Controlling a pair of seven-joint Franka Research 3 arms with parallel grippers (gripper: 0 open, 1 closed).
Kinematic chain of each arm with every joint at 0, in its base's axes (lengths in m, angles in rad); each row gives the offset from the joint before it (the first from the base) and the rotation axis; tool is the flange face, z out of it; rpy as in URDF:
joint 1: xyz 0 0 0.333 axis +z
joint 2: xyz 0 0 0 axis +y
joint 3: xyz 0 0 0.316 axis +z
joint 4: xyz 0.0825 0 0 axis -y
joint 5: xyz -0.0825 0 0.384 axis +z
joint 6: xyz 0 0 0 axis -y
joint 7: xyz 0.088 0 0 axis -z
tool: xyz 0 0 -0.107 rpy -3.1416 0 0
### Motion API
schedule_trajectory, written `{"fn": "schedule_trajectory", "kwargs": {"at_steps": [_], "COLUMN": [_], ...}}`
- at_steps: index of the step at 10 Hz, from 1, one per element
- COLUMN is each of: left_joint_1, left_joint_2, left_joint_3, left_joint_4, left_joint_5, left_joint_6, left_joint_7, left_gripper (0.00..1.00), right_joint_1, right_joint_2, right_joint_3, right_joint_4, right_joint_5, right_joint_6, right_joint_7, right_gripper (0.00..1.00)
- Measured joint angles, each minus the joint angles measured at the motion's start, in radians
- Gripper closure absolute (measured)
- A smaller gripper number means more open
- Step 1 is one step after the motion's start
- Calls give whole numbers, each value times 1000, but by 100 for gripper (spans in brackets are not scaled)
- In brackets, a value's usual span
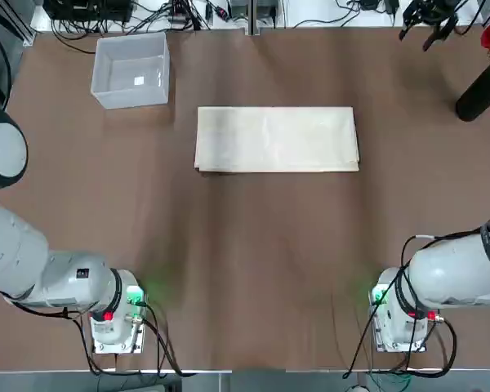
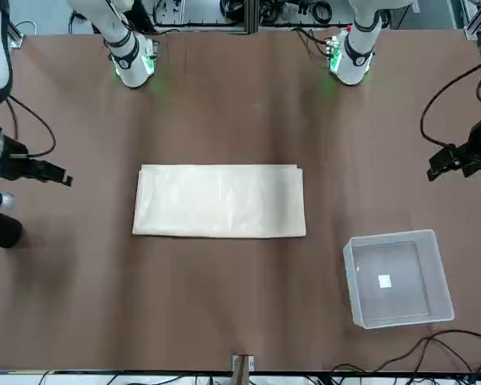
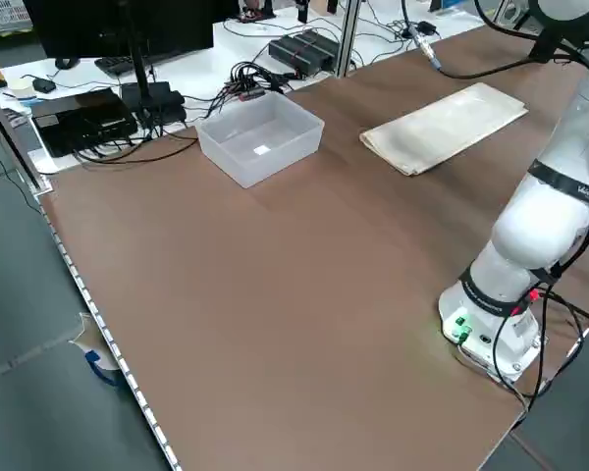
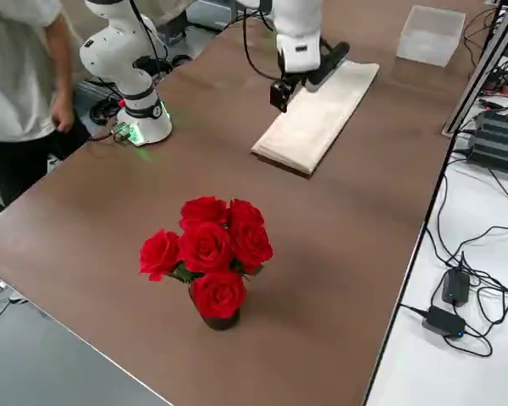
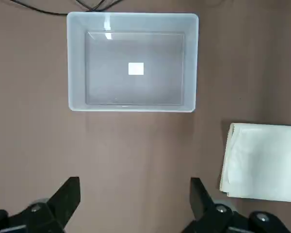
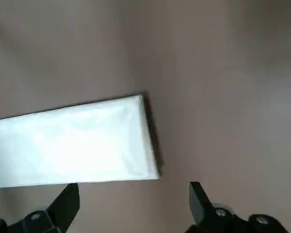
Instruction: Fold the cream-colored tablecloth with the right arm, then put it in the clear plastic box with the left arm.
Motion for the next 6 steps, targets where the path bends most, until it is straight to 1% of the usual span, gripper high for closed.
{"fn": "schedule_trajectory", "kwargs": {"at_steps": [2,4,6], "left_joint_1": [1,1,1], "left_joint_2": [0,3,7], "left_joint_3": [0,-1,-2], "left_joint_4": [1,1,1], "left_joint_5": [0,-1,-15], "left_joint_6": [0,0,0], "left_joint_7": [2,10,38], "left_gripper": [0,0,0], "right_joint_1": [-8,-6,5], "right_joint_2": [3,7,19], "right_joint_3": [-11,-10,-7], "right_joint_4": [-144,-303,-439], "right_joint_5": [95,143,262], "right_joint_6": [86,229,384], "right_joint_7": [-73,-167,-309], "right_gripper": [0,0,0]}}
